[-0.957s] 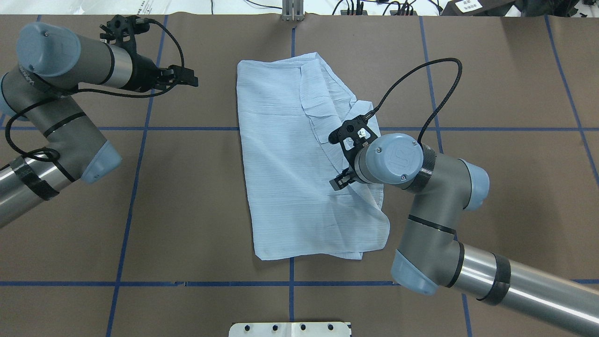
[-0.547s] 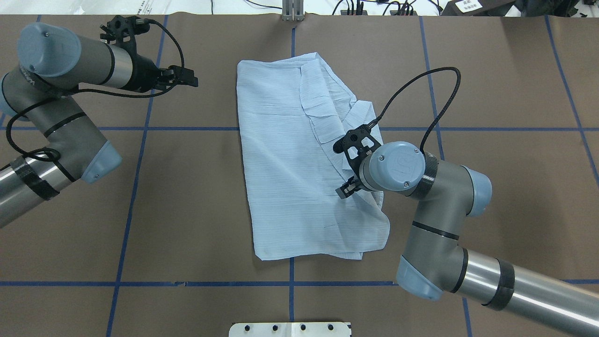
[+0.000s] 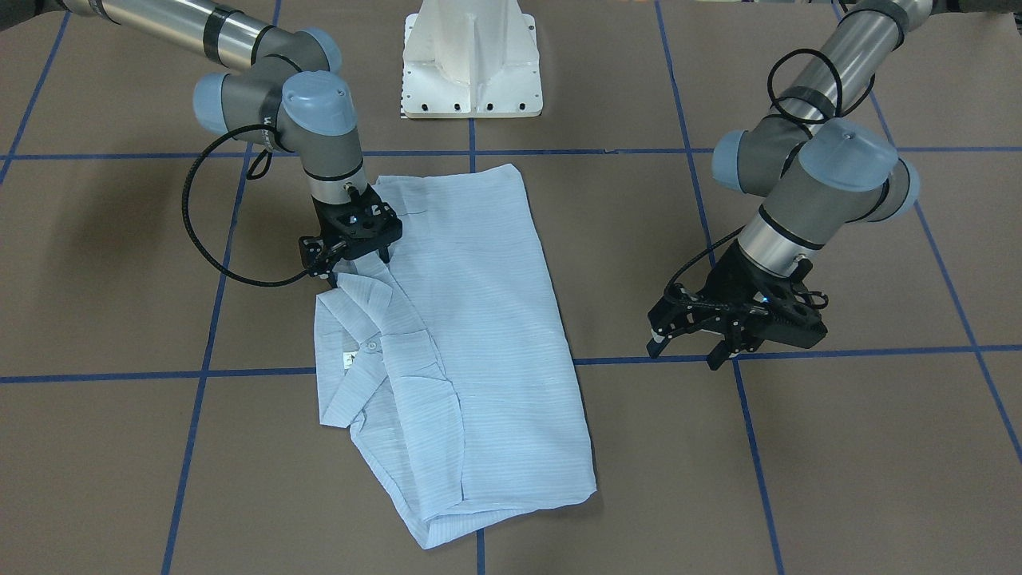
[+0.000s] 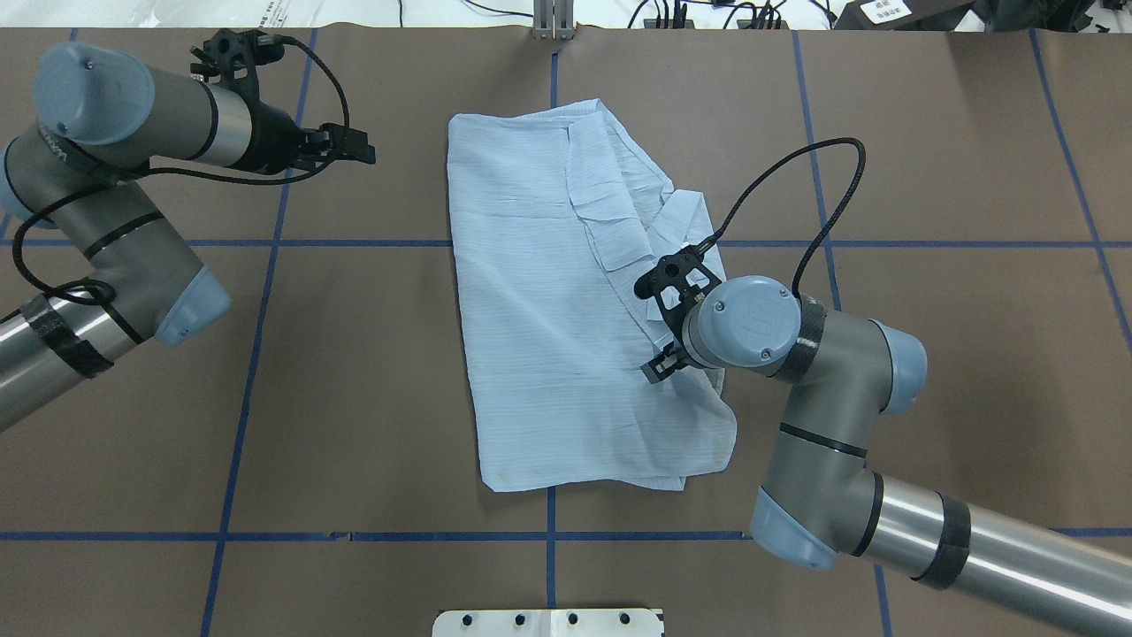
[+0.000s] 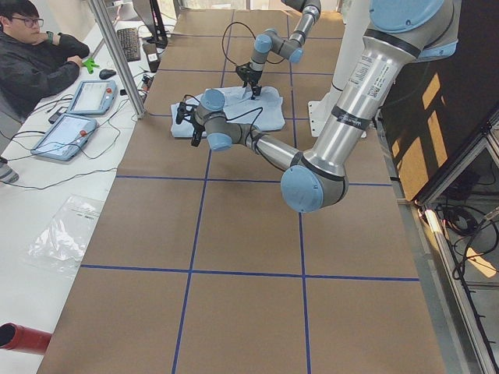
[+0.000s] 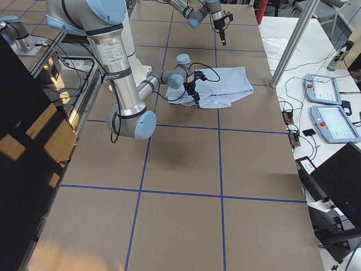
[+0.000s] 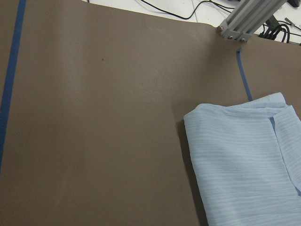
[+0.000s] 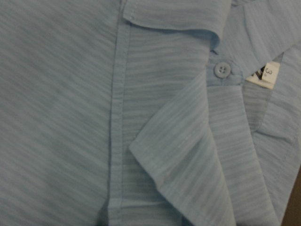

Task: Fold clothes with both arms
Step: 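Raise the right gripper and move it to the shirt's collar edge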

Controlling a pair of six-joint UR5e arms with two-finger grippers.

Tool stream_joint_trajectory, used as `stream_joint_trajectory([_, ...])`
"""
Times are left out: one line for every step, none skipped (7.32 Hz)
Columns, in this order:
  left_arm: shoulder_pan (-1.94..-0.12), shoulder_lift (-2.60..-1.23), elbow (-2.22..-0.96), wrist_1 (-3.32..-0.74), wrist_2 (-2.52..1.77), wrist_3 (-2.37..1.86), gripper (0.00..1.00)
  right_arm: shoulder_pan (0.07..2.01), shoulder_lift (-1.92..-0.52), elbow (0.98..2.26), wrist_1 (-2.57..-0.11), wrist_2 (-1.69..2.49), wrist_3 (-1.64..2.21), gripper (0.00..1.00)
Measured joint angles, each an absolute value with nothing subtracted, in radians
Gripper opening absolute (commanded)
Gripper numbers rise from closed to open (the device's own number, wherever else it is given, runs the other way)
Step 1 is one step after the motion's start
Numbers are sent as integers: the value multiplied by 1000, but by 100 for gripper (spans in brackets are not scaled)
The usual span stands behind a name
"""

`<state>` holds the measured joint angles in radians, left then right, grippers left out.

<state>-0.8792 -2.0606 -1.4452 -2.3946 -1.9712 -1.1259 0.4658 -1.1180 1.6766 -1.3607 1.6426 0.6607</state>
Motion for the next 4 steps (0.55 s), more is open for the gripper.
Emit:
stream_joint_trajectory([-879,-2062,-1446,-2395,-1971,-1126,100,470,-1118,1676,-1360,1647,654,100])
stream_joint_trajectory([-879,-2063,-1446,-2395,-1971,-1128,100,488,-1118,1677,-1359,1663,638,100])
stream_joint_trajectory([-879,-2065,-1446,-2395,-1970,-1130,100,512,-1122,1680,-1357,1688,622,100])
stream_joint_trajectory([-878,-2067,-1446,-2395,-1970,-1133,100,530,-1131,1682,-1355,1705,611,100])
